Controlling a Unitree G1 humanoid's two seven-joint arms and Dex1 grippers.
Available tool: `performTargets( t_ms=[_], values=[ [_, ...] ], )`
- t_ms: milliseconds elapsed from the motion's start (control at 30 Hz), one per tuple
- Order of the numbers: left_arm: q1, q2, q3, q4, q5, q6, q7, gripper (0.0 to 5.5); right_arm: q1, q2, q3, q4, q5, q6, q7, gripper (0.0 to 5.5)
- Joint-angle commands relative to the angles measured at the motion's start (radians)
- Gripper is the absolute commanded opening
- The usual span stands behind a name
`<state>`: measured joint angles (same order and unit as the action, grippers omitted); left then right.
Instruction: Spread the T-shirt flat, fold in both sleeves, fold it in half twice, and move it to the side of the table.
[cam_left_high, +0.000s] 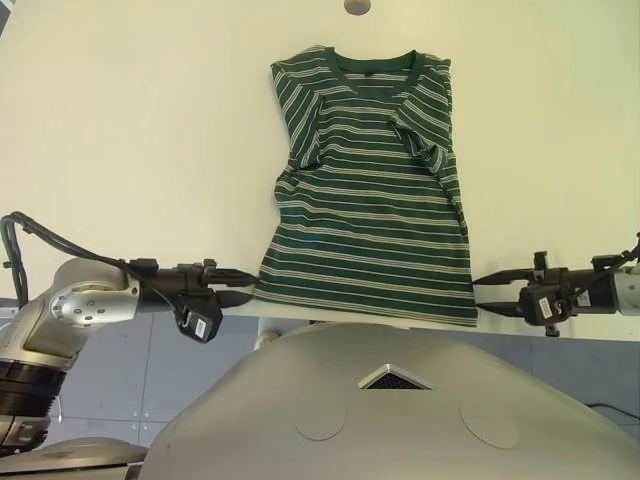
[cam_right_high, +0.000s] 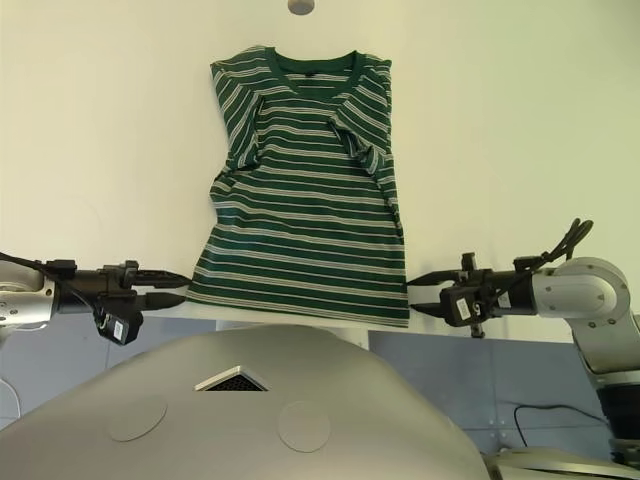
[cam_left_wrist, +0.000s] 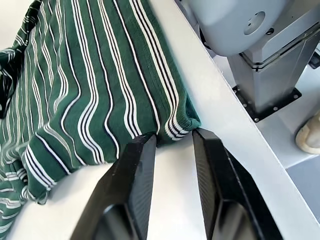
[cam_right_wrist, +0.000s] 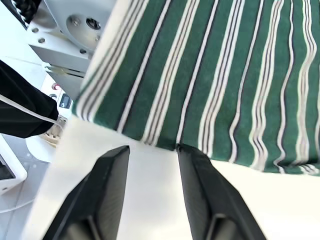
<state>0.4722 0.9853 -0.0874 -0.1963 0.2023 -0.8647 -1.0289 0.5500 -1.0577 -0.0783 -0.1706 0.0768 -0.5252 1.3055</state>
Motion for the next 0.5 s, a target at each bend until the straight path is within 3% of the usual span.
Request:
performTargets(
  t_ms=[33,133,267,500],
  values=[
    [0.004,0.010,-0.065,0.007,0.079,0.013,0.015,0.63,-0.012,-0.031,0.017,-0.007,0.004,-0.057,0.001,1.78],
    [-0.011,0.031,-0.097,0.028,0.082,0.013,0.028,0.09,0.036,-0.030,0.037,-0.024,-0.007,-0.093,-0.010,1.78],
    [-0.016,0.060,-0.122,0.036,0.040,0.042,0.028,0.01,0.056,-0.020,0.064,-0.034,-0.026,-0.122,-0.040,1.78],
    [-0.017,0.116,-0.129,-0.120,-0.328,0.363,-0.041,0.00,0.042,-0.028,0.114,-0.065,0.028,-0.002,-0.058,0.37]
  ],
)
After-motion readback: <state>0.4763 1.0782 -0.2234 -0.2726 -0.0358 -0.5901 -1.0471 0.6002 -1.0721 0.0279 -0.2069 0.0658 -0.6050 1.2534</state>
